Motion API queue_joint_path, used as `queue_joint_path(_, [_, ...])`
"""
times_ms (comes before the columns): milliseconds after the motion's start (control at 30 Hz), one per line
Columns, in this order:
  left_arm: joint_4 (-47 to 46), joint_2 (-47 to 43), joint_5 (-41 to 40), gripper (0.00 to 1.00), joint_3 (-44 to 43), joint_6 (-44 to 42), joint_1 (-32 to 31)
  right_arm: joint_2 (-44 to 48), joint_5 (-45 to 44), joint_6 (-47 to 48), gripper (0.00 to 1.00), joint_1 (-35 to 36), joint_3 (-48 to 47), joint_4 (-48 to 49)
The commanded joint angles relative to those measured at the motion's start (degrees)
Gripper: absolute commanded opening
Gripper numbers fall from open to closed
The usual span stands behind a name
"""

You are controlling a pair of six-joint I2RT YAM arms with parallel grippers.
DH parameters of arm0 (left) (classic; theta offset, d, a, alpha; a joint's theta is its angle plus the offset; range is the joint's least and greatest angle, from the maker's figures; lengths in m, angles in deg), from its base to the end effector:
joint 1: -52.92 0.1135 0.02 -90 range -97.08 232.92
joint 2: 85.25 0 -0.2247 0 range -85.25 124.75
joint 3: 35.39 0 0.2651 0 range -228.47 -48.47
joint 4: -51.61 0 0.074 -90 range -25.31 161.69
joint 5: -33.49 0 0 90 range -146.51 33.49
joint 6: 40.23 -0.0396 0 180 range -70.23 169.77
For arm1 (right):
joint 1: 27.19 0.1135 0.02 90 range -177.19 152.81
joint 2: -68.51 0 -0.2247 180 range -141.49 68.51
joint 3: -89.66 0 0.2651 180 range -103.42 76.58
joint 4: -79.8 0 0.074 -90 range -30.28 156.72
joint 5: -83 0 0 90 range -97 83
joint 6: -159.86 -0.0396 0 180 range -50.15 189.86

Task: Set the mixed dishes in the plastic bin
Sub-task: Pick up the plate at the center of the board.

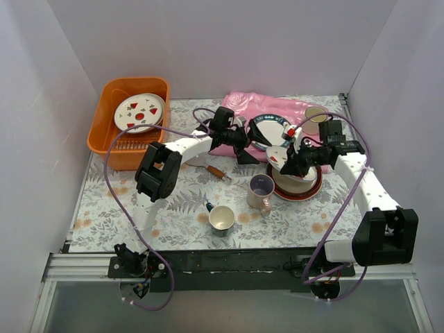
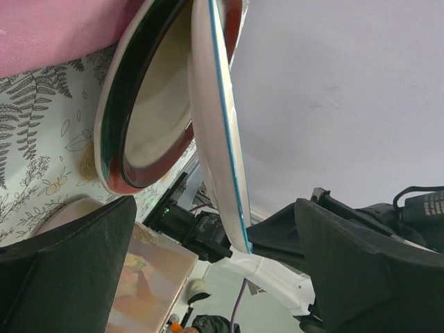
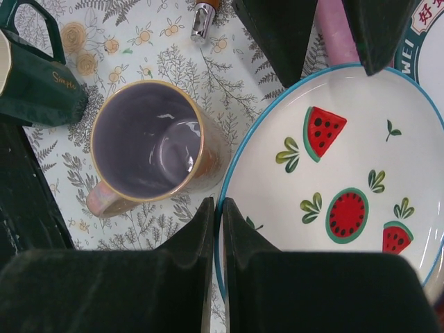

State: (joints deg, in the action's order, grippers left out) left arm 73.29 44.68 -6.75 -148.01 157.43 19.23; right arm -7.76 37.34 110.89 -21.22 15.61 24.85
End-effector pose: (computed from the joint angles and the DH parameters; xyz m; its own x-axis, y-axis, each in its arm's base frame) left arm 0.3949 -0.2996 0.1443 -0.6530 -0.3044 0.6934 -0.7573 0.2693 -0.5949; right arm 0.2826 0.0574 0.2355 -0.3342 -0.5070 -0.7945 -0.8890 0.4495 0.0871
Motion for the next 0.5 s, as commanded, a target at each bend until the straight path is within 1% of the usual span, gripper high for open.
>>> queue_joint_path(0, [-0.2,-0.1,1.9,0.98,-2.9,0.8,-1.0,-1.0,2.1,0.3,0.01,1.2,-4.2,5.5])
queue_joint_path(133, [-0.2,0.7,1.7,0.96,-3.6,1.0,-1.1,-2.0,1.6,0.4,0.01,2.5,-4.9,5.7])
queue_joint_path(167, [-0.1,0.8,1.7,0.94,-3.8,1.1,-1.1,-2.2,1.5,0.4,0.01,2.8,-5.1,5.7])
queue_joint_path(333, [-0.2,1.1,1.9,0.89,-3.9,1.3,-1.3,-2.9,1.2,0.4,0.01,4.3,-6.2,5.8])
queue_joint_path(467, [-0.3,1.5,2.4,0.82,-4.1,1.4,-1.5,-4.1,0.9,0.4,0.01,5.1,-7.5,6.0])
